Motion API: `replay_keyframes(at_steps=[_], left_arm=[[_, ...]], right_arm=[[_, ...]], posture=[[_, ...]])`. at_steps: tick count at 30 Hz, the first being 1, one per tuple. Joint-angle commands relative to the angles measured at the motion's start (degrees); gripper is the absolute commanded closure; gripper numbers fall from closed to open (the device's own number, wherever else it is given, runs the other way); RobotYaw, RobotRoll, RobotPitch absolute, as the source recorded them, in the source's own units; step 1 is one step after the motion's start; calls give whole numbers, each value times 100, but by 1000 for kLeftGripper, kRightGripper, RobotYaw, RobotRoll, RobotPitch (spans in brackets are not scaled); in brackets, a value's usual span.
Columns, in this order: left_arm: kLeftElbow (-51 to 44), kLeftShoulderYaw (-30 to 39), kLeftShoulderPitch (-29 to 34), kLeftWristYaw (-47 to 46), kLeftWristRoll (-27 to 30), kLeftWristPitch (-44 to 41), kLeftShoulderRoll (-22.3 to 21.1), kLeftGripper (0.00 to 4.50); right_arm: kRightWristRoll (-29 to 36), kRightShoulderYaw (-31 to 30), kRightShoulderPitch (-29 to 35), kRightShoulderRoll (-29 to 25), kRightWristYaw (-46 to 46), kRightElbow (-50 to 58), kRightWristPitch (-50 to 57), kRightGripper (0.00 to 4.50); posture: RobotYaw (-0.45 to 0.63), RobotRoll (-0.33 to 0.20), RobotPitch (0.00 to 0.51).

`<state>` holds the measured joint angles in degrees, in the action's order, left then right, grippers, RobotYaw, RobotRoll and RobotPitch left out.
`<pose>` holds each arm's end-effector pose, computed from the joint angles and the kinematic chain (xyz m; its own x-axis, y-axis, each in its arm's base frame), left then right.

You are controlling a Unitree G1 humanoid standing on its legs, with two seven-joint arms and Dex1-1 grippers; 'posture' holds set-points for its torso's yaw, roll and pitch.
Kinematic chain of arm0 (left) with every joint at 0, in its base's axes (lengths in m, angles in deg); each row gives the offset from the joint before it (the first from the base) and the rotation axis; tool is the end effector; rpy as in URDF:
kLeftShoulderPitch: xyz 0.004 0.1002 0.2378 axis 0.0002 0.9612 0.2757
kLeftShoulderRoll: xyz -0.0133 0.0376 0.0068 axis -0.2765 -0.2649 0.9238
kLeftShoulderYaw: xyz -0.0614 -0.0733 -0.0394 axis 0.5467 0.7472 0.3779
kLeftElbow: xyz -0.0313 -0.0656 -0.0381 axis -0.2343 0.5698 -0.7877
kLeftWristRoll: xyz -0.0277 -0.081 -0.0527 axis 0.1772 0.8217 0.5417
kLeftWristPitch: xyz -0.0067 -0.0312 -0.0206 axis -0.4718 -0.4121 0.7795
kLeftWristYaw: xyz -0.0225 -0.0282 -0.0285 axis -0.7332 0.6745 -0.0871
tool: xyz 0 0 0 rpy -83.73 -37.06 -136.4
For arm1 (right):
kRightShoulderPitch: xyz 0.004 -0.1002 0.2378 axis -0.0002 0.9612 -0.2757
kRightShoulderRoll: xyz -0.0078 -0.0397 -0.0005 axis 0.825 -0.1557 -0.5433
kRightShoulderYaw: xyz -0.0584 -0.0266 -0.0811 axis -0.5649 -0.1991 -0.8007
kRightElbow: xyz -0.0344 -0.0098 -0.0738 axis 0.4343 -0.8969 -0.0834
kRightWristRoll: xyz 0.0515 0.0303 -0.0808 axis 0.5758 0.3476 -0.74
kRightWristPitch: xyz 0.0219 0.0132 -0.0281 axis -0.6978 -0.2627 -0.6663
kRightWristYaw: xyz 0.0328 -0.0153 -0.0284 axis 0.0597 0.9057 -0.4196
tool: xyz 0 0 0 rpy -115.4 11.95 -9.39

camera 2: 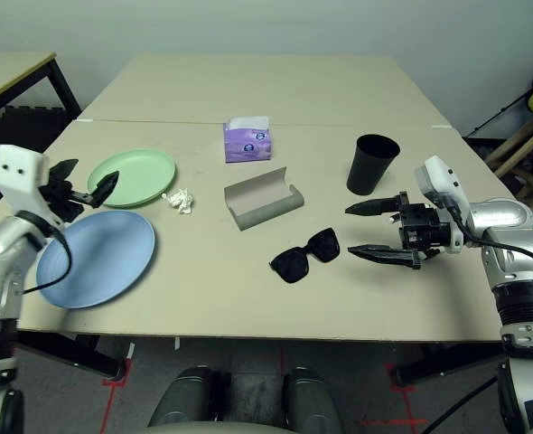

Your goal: Organize and tidy the items on the table.

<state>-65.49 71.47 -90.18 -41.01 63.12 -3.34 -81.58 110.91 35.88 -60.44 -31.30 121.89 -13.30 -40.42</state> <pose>0.2349 0.3116 0.1727 0.9501 -0.2846 -0.1275 0.3074 0.9235 0.2293 0.2696 -0.3174 0.1567 0.2143 0.9199 -0.3284 -0.9749 0.1808 -0.1297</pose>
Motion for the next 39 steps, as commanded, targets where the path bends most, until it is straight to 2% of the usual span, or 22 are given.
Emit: replay_keyframes(at_steps=[1,9,14,16,31,34,39], left_arm=[[-178,-6,69,390,275,-715,-348,64],[13,209,581,837,505,-1826,-1079,64],[206,255,789,831,369,-2161,-1304,64],[379,218,970,847,217,-2050,-1392,64],[545,165,1191,820,176,-2102,-1276,64],[565,95,1227,935,203,-2165,-1292,636],[668,18,1285,1066,185,-2185,-1290,2550]], right_arm=[[-39,-47,-68,-43,16,-12,5,0],[-52,-1,-25,-70,-6,-12,2,0],[-53,8,-19,-79,-14,-20,-4,0],[-58,6,-24,-78,-18,-25,-8,0],[-102,8,-11,-129,-47,-36,-51,0],[-126,23,2,-130,-93,-58,-109,0],[-139,28,67,-131,-140,-16,-143,0]], posture=[[65,0,15],[61,0,14],[63,0,16],[62,0,18],[54,0,25],[50,0,26],[46,0,28]])
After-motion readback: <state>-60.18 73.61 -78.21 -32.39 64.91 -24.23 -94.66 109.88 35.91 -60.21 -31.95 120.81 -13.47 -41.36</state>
